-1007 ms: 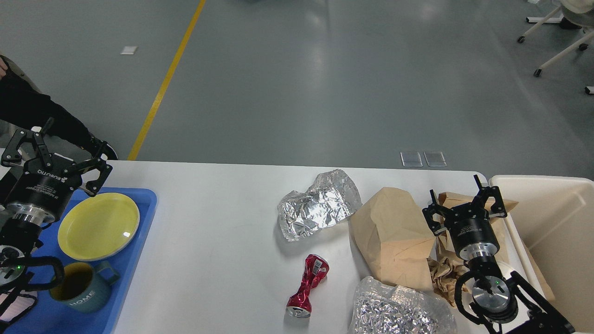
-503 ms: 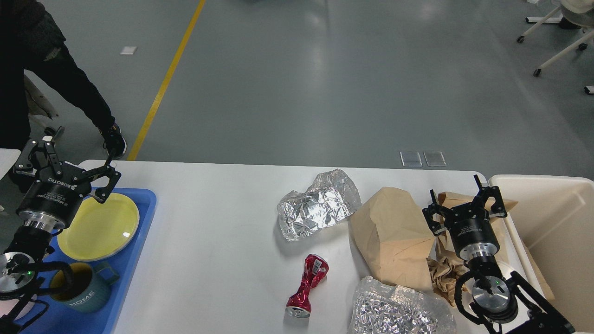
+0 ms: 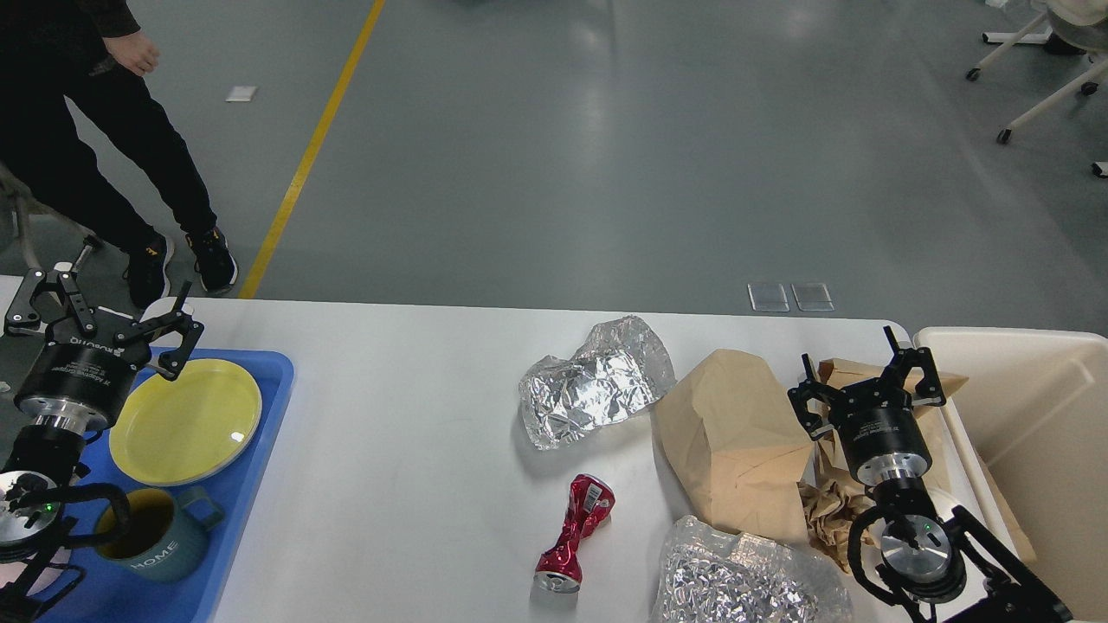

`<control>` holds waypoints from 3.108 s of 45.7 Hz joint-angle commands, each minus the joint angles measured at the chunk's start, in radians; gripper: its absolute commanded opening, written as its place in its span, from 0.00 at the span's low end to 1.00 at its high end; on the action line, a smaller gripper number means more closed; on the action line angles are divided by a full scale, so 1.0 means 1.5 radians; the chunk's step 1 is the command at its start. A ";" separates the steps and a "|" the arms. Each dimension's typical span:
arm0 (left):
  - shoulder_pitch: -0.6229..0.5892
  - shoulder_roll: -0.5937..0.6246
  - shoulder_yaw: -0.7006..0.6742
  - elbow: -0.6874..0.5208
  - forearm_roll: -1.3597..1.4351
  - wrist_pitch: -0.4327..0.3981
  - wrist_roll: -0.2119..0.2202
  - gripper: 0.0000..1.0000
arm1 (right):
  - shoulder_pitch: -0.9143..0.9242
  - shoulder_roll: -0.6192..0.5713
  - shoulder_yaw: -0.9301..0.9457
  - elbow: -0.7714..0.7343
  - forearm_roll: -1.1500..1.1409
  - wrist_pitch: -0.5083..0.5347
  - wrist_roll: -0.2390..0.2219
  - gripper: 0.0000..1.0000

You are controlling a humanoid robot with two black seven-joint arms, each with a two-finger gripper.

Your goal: Tidy desktop

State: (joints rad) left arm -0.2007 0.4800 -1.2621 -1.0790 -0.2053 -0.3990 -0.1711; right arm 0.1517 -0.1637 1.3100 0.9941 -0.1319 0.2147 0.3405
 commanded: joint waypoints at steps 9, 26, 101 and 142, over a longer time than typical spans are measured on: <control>-0.050 -0.102 -0.048 0.063 0.001 -0.004 0.003 0.96 | 0.000 0.001 0.000 0.000 0.000 0.000 0.000 1.00; -0.070 -0.163 -0.006 0.175 0.056 -0.010 0.001 0.96 | 0.000 0.001 0.000 0.000 0.000 0.000 0.000 1.00; -0.097 -0.185 -0.002 0.274 0.086 -0.152 -0.067 0.96 | 0.000 0.000 0.000 0.000 0.000 0.000 0.000 1.00; -0.097 -0.184 -0.002 0.274 0.086 -0.153 -0.067 0.96 | 0.072 -0.046 -0.001 -0.034 0.001 -0.003 -0.004 1.00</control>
State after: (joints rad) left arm -0.3468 0.2040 -1.2655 -0.6672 -0.0767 -0.6287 -0.2715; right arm 0.2735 -0.2274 1.3221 0.9408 -0.1290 0.2057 0.3337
